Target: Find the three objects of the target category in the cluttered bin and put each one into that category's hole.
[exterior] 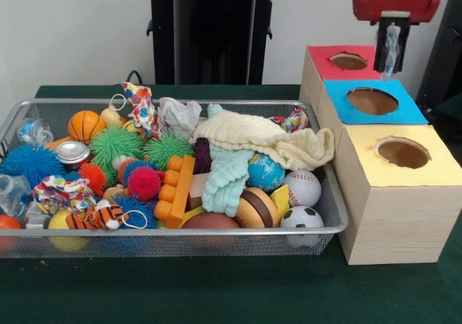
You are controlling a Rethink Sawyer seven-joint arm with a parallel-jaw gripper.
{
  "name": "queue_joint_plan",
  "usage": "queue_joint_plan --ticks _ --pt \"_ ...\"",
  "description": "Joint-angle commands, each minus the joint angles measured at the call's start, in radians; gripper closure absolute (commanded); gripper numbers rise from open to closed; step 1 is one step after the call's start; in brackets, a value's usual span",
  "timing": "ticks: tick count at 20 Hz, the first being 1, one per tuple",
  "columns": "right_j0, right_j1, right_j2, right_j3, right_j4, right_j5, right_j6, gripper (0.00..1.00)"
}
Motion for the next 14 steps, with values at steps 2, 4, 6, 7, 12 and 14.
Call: queue_joint_plan --ticks 2,4,6,7,12,14 --pt "-0.100 0.021 0.090 0.144 -0.023 0.004 0.036 1.00" --pt "-0.117 0.053 0.105 0.143 -0.038 -0.045 0.039 1.00" --pt "-0.131 0.113 0.120 0.129 -0.045 -0.108 0.053 1.00" --pt "-0.132 0.140 0.128 0.122 -0.044 -0.132 0.061 1.00" --pt "-0.094 0.178 0.151 0.098 0.015 -0.146 0.132 1.00" --pt "-0.055 0.175 0.129 0.078 0.036 -0.121 0.162 1.00"
